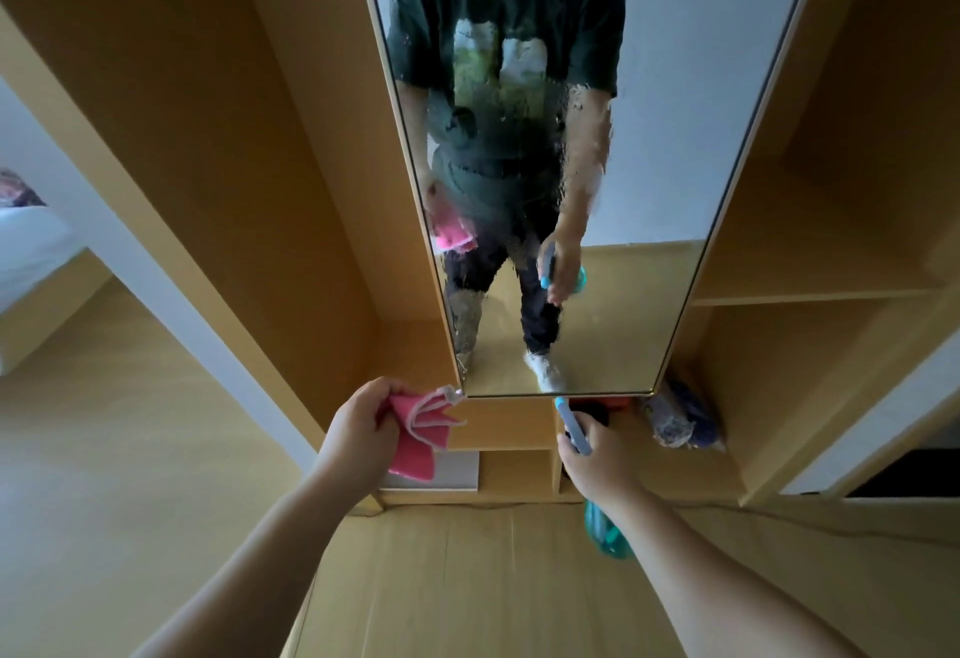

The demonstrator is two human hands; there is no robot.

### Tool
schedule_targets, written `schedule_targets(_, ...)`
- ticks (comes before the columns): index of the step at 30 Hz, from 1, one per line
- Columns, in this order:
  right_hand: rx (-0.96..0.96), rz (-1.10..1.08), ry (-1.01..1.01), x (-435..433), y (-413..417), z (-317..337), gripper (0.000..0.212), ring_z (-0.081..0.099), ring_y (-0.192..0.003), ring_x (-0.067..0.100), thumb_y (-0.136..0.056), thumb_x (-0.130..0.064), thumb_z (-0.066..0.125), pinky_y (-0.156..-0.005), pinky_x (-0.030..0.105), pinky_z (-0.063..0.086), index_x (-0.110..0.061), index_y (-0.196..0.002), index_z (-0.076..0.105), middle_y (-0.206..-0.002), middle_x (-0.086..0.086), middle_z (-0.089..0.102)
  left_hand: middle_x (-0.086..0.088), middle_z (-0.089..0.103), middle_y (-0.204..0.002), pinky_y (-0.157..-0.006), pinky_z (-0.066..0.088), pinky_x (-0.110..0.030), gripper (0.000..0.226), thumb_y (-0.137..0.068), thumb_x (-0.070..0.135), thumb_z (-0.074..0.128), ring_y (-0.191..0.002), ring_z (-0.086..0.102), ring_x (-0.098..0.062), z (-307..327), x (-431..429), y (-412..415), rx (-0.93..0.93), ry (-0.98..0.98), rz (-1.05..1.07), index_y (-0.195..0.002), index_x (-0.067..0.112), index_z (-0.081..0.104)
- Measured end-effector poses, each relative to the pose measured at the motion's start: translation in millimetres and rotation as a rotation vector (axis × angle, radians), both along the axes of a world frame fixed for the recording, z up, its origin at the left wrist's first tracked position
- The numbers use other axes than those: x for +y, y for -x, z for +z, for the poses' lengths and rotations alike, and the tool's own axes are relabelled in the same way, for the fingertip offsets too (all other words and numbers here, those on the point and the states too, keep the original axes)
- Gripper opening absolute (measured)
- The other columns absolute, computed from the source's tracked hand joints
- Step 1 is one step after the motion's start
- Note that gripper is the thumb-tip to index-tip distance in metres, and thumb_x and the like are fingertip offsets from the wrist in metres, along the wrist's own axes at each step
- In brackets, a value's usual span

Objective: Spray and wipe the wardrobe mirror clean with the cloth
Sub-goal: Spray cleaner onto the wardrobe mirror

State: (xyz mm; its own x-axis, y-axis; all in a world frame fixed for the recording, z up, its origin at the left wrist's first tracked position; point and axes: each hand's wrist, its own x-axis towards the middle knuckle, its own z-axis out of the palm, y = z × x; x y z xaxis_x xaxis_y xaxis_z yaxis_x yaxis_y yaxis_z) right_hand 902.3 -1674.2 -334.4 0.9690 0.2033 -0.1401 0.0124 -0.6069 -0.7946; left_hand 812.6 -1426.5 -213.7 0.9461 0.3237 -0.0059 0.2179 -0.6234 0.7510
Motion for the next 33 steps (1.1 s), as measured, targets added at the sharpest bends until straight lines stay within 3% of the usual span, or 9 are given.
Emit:
schedule_targets(7, -0.009, 0.015, 0.016, 16.5, 0.9, -3.2, 0.020, 0.041, -0.049, 0.011, -0.094, -0.019, 0.049, -0.048, 0.018, 0.034, -0.006, -0.079, 0.052, -0.060, 0.001, 0.047, 0.005, 0.060, -0.092, -0.052, 0.043, -0.010, 0.042, -0.087, -0.012, 0.040, -0.079, 0.055, -0.010, 7.7, 5.3, 9.9, -0.020, 0.013, 0.032, -0.093, 0.025, 0.060)
schedule_targets(12, -0.059, 0.019, 0.042, 19.8, 0.4, 0.5, 0.022, 0.046, -0.049, 0.011, -0.095, -0.021, 0.050, -0.047, 0.018, 0.036, -0.012, -0.076, 0.054, -0.059, 0.000, 0.051, 0.005, 0.060, -0.092, -0.051, 0.045, -0.010, 0.039, -0.089, -0.011, 0.040, -0.080, 0.056, -0.011, 11.3, 9.0, 12.8, -0.020, 0.009, 0.040, -0.096, 0.022, 0.060)
schedule_targets(16, -0.054, 0.051, -0.070, 21.5, -3.3, 19.7, 0.023, 0.038, -0.047, 0.008, -0.093, -0.021, 0.053, -0.049, 0.016, 0.033, -0.007, -0.075, 0.051, -0.056, -0.002, 0.043, 0.004, 0.060, -0.094, -0.055, 0.046, -0.013, 0.036, -0.090, -0.009, 0.043, -0.082, 0.057, -0.011, 17.9, 9.4, 8.5, -0.032, 0.005, 0.032, -0.098, 0.021, 0.060)
schedule_targets(18, -0.076, 0.064, -0.164, 22.6, -8.2, 45.2, 0.022, 0.037, -0.046, 0.007, -0.094, -0.020, 0.052, -0.049, 0.017, 0.033, -0.008, -0.076, 0.052, -0.055, -0.003, 0.041, 0.003, 0.060, -0.096, -0.058, 0.048, -0.016, 0.035, -0.091, -0.008, 0.044, -0.084, 0.058, -0.012, 25.9, 8.6, 3.3, -0.042, 0.000, 0.022, -0.097, 0.023, 0.060)
schedule_targets(22, -0.242, 0.077, -0.275, 30.5, -25.8, 126.0, 0.027, 0.040, -0.046, 0.005, -0.094, -0.020, 0.055, -0.048, 0.012, 0.034, -0.026, -0.069, 0.048, -0.054, -0.007, 0.041, 0.003, 0.060, -0.097, -0.064, 0.052, -0.022, 0.033, -0.093, -0.004, 0.046, -0.087, 0.060, -0.016, 54.7, 6.7, -11.7, -0.089, 0.008, 0.035, -0.095, 0.027, 0.059)
schedule_targets(27, -0.405, 0.153, -0.412, 34.2, -40.0, 229.4, 0.030, 0.036, -0.045, 0.005, -0.095, -0.017, 0.055, -0.047, 0.013, 0.031, -0.019, -0.066, 0.045, -0.053, -0.007, 0.039, 0.003, 0.062, -0.094, -0.065, 0.054, -0.023, 0.029, -0.092, -0.004, 0.048, -0.085, 0.061, -0.014, 101.3, 1.2, -24.6, -0.201, -0.054, 0.050, -0.097, 0.022, 0.060)
schedule_targets(30, -0.529, 0.138, -0.411, 28.2, -41.0, 263.7, 0.035, 0.038, -0.044, 0.006, -0.095, -0.017, 0.054, -0.047, 0.012, 0.031, -0.022, -0.063, 0.042, -0.052, -0.007, 0.039, 0.002, 0.063, -0.093, -0.067, 0.056, -0.028, 0.031, -0.090, -0.006, 0.046, -0.085, 0.061, -0.014, 118.3, -3.8, -26.1, -0.249, -0.056, 0.073, -0.098, 0.020, 0.061)
schedule_targets(33, -0.587, 0.087, -0.435, 18.4, -43.2, 281.9, 0.027, 0.038, -0.043, 0.006, -0.096, -0.016, 0.054, -0.045, 0.013, 0.032, -0.011, -0.070, 0.049, -0.054, 0.000, 0.042, 0.002, 0.063, -0.094, -0.066, 0.055, -0.026, 0.030, -0.091, -0.005, 0.046, -0.085, 0.061, -0.014, 125.4, -9.8, -26.0, -0.261, -0.053, 0.074, -0.099, 0.020, 0.061)
